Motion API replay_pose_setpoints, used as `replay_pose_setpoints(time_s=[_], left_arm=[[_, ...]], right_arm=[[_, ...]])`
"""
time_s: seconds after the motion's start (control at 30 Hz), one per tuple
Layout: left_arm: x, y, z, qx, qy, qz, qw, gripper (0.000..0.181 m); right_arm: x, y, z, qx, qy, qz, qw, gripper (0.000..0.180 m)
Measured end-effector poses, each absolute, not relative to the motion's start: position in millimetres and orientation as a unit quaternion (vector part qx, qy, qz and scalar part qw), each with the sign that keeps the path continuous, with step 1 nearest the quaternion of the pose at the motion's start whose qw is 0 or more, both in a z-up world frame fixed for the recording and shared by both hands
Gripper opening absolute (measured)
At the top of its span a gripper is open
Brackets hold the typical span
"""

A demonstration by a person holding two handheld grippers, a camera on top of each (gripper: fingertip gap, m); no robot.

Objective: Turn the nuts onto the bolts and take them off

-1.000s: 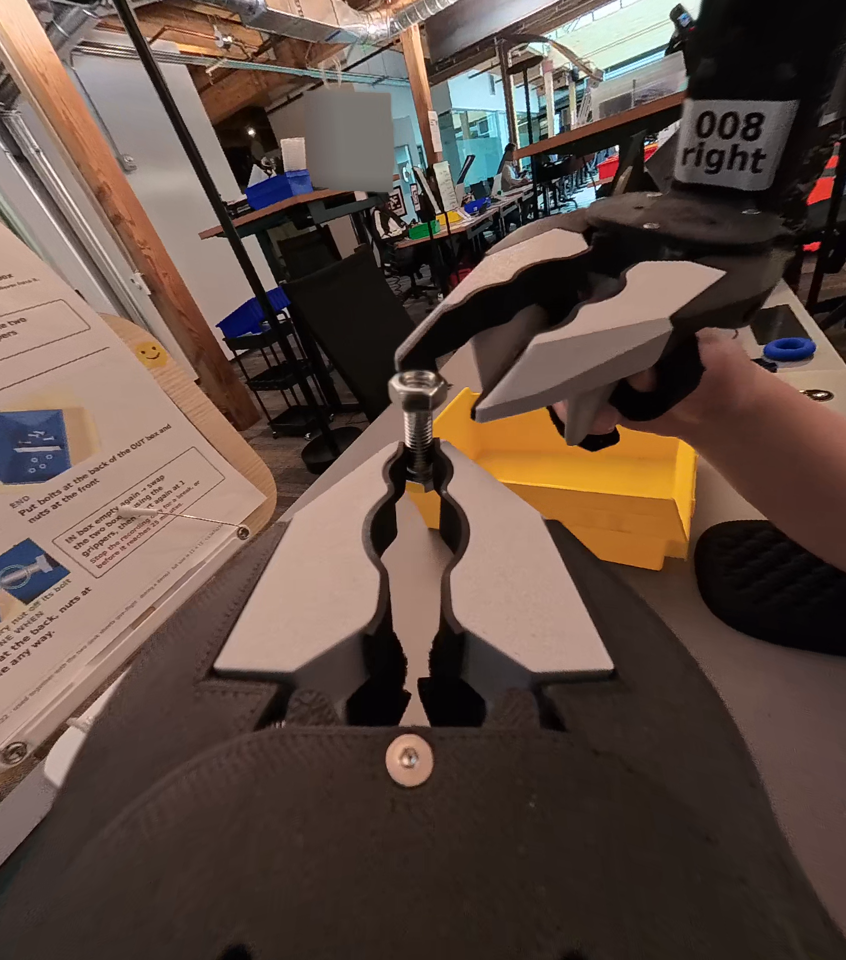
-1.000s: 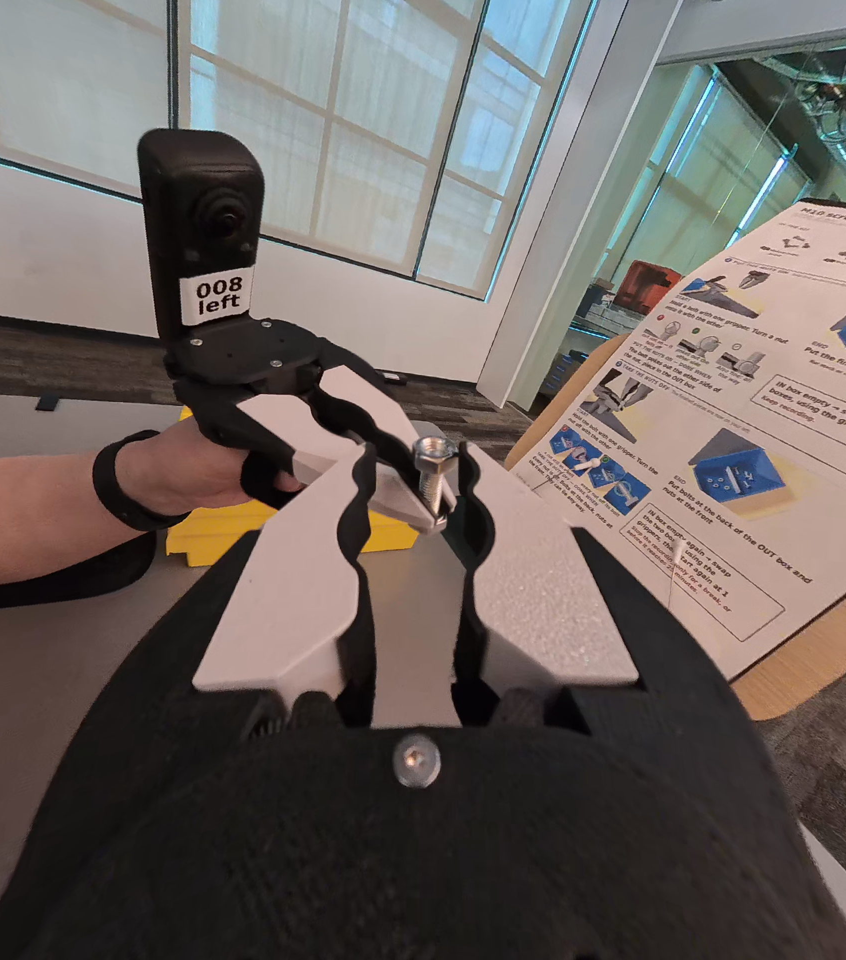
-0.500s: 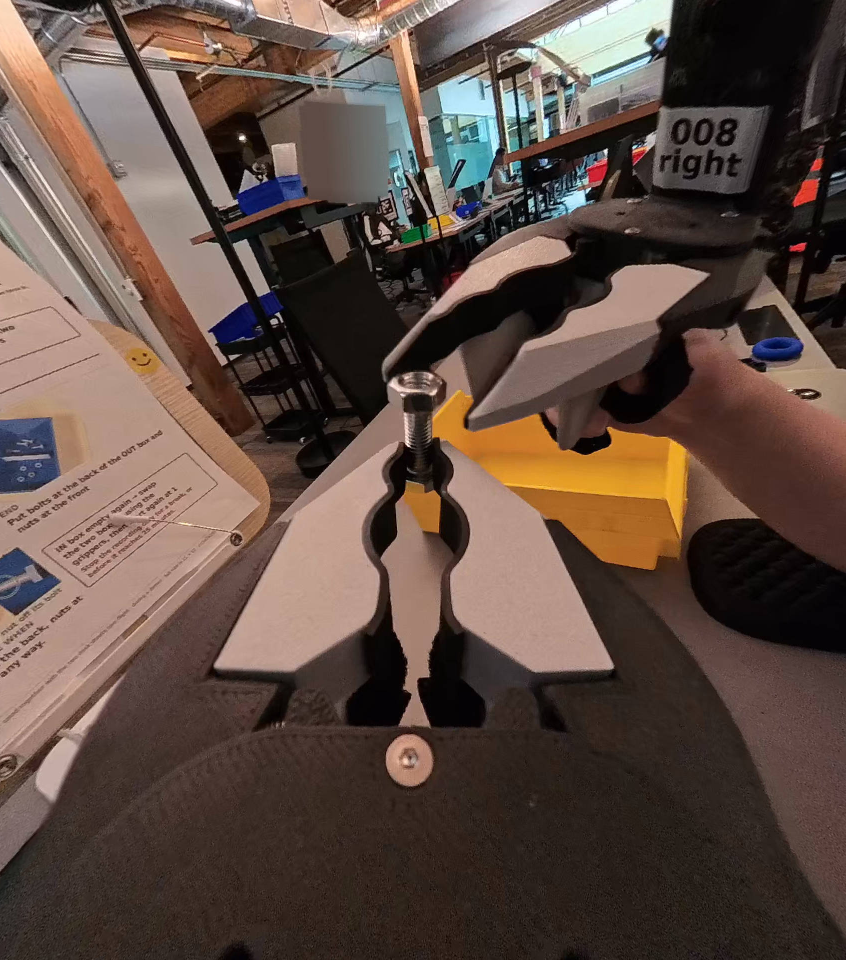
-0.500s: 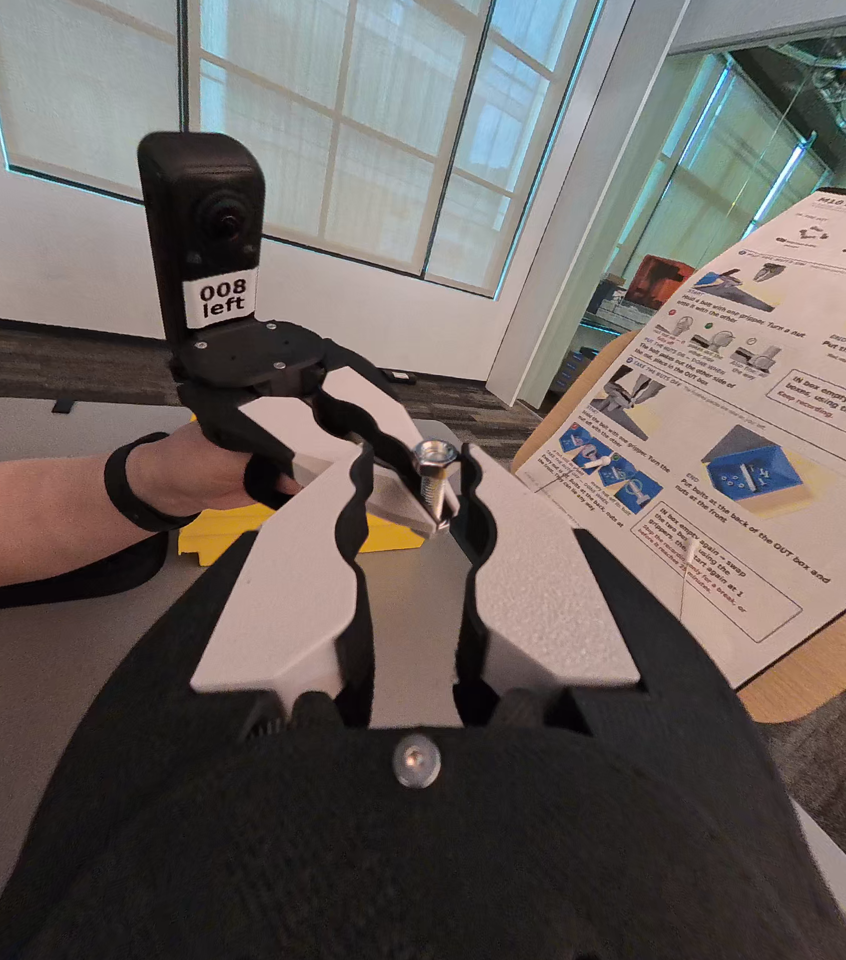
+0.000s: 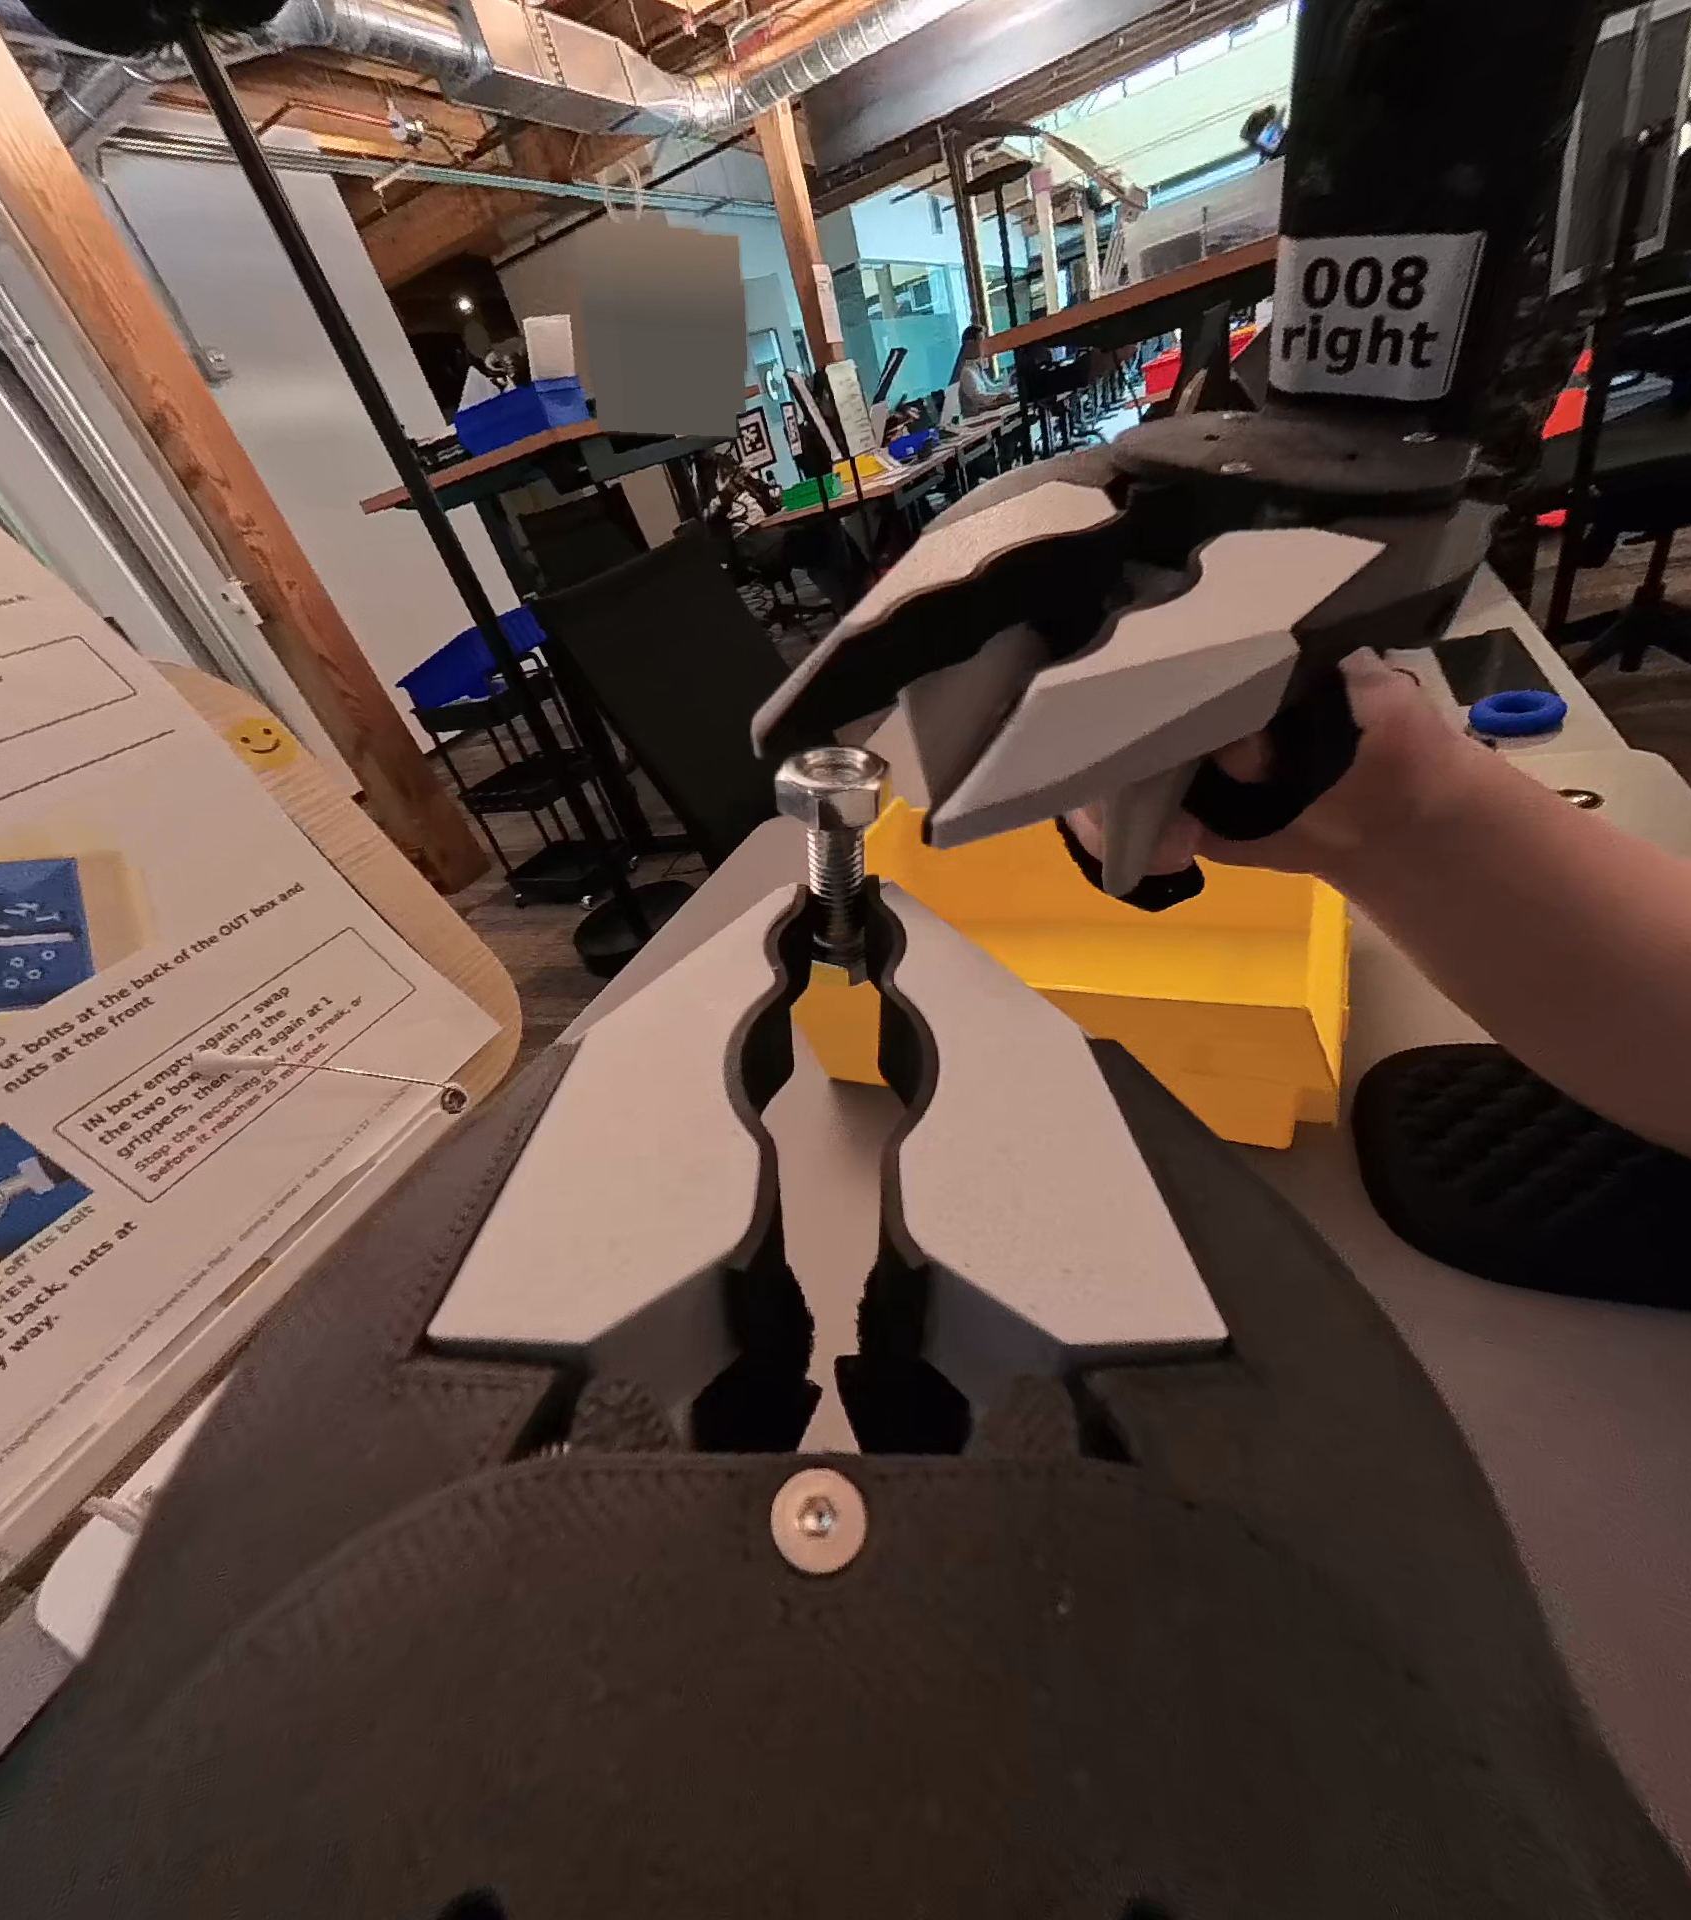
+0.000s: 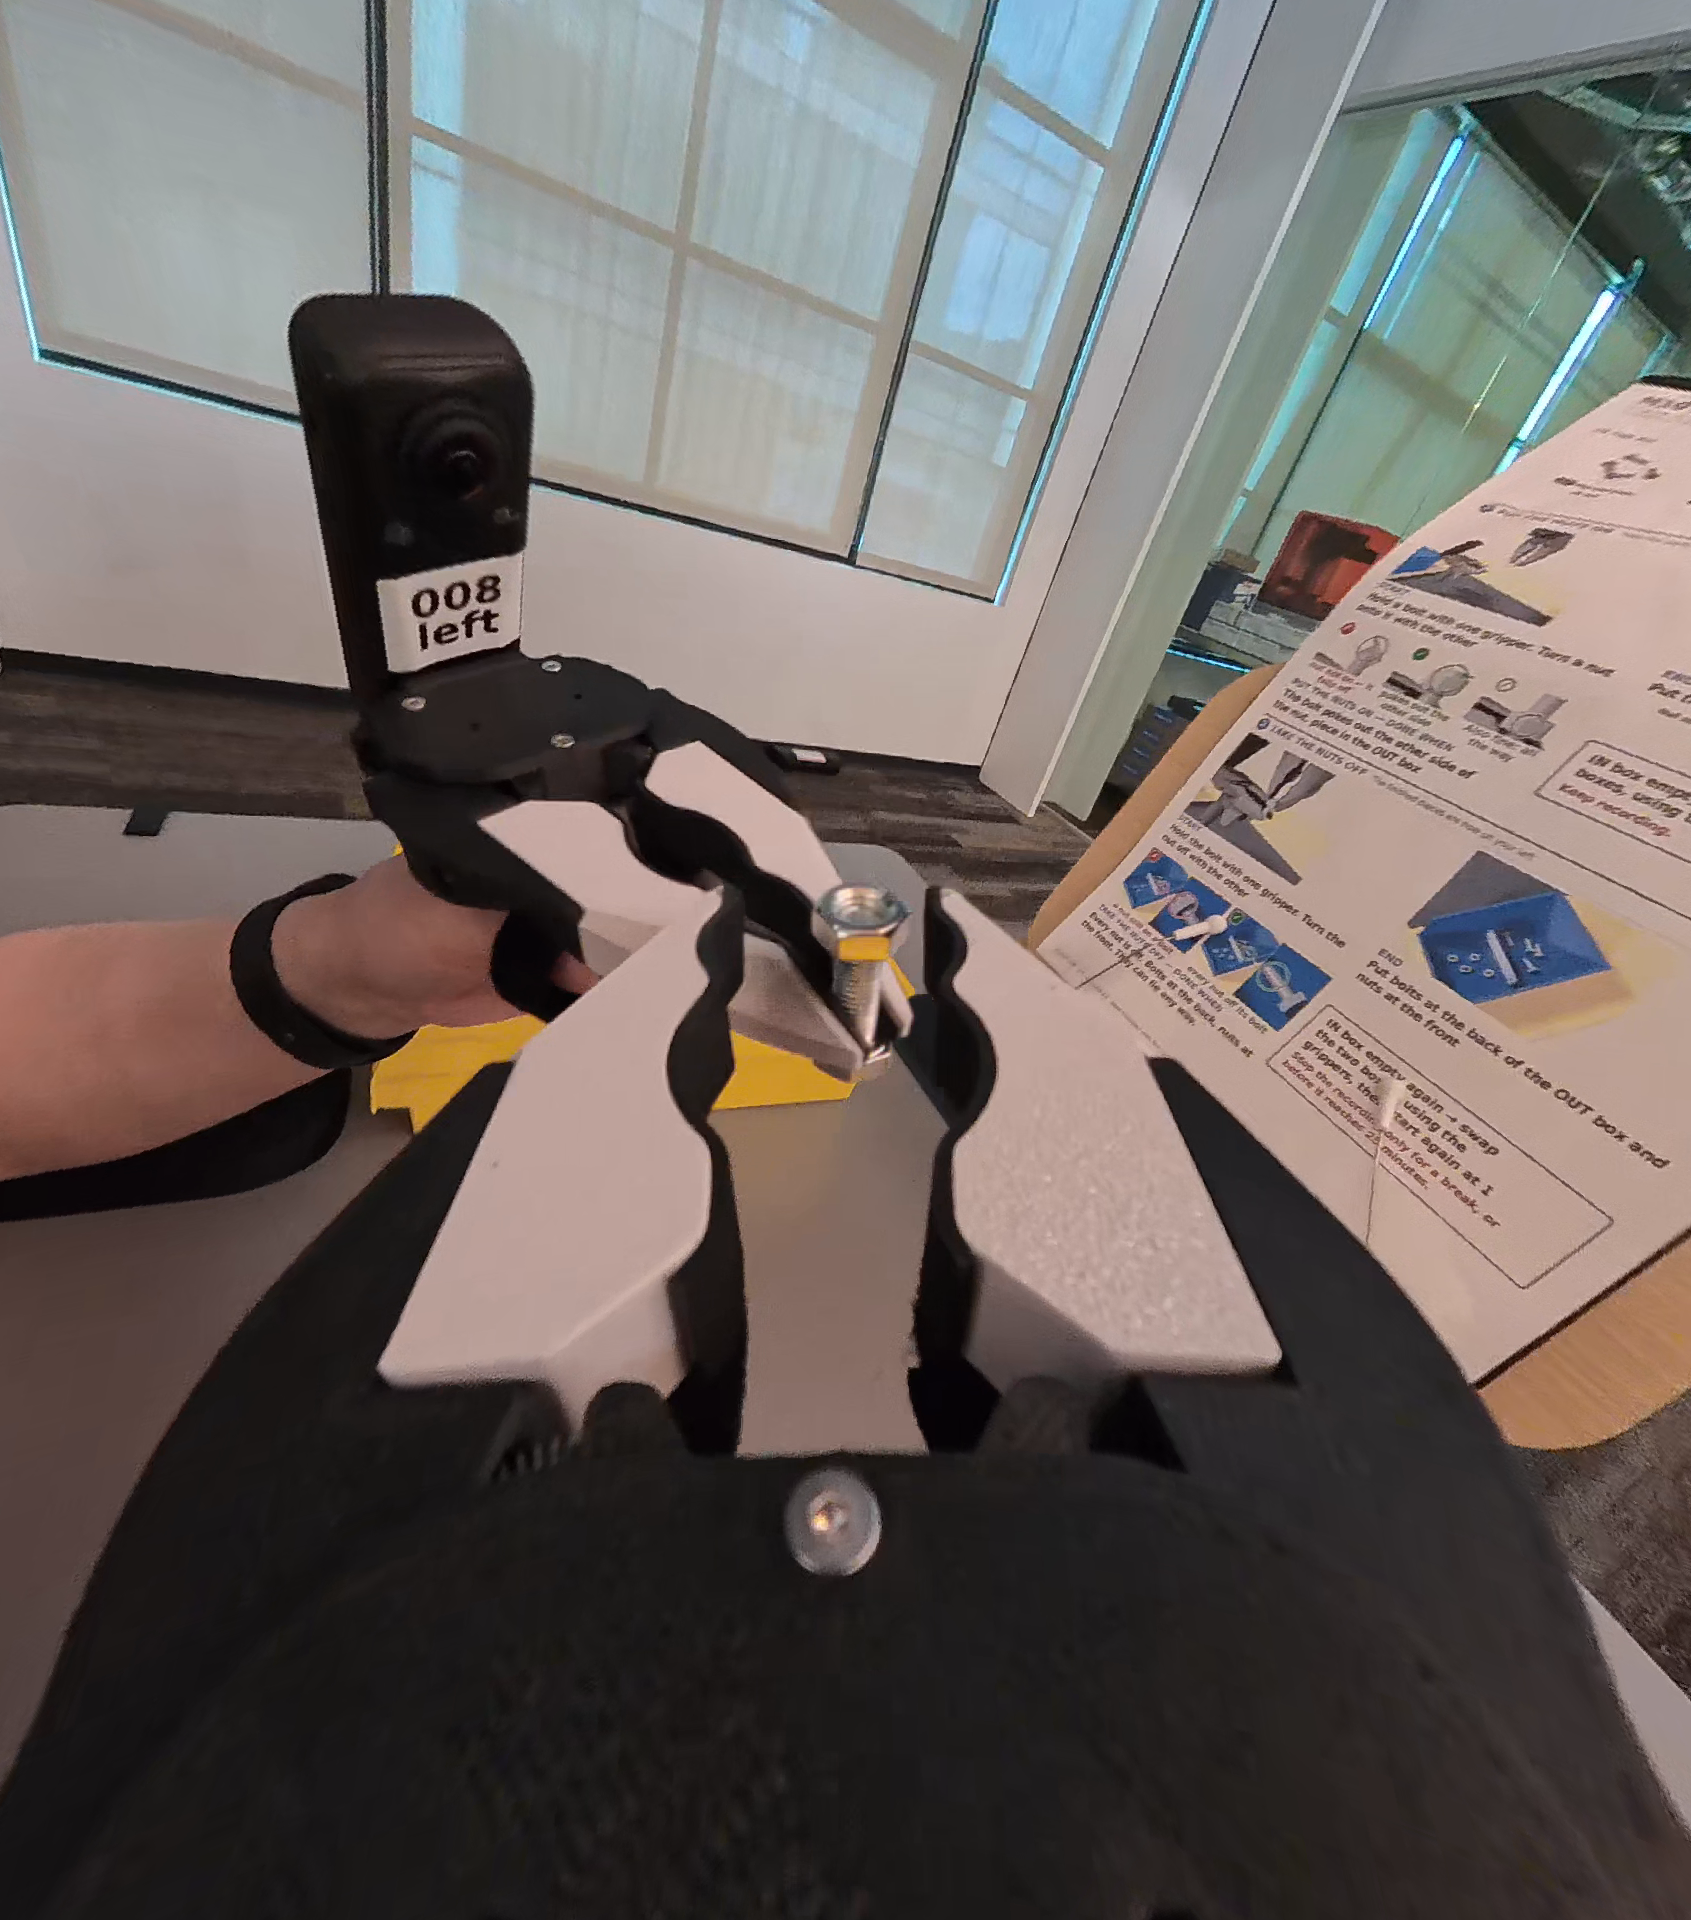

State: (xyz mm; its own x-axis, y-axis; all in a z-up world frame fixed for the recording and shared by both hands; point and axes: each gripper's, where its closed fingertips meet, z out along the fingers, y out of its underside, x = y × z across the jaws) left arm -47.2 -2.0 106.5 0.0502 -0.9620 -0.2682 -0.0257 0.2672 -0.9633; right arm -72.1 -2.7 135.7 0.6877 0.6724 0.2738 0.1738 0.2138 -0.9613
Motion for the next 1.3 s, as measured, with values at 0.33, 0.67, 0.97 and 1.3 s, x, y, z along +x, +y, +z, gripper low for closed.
replay_pose_setpoints(time_s=[0.33, 0.67, 0.97, 1.3], left_arm=[[-51.7, 3.3, 110.8, -0.453, 0.538, -0.429, 0.567, 0.007], [-52.7, 3.5, 111.9, -0.449, 0.540, -0.423, 0.572, 0.007], [-46.8, -11.7, 107.8, -0.425, 0.566, -0.423, 0.566, 0.007], [-50.8, -3.2, 111.3, -0.438, 0.547, -0.438, 0.563, 0.007]], right_arm=[[-69.1, -6.7, 140.9, -0.599, -0.349, 0.174, 0.699, 0.027], [-75.7, -15.0, 136.5, -0.603, -0.379, 0.160, 0.683, 0.017], [-79.9, -7.8, 133.1, -0.607, -0.370, 0.164, 0.684, 0.038], [-67.9, -10.7, 141.6, -0.607, -0.350, 0.180, 0.690, 0.030]])
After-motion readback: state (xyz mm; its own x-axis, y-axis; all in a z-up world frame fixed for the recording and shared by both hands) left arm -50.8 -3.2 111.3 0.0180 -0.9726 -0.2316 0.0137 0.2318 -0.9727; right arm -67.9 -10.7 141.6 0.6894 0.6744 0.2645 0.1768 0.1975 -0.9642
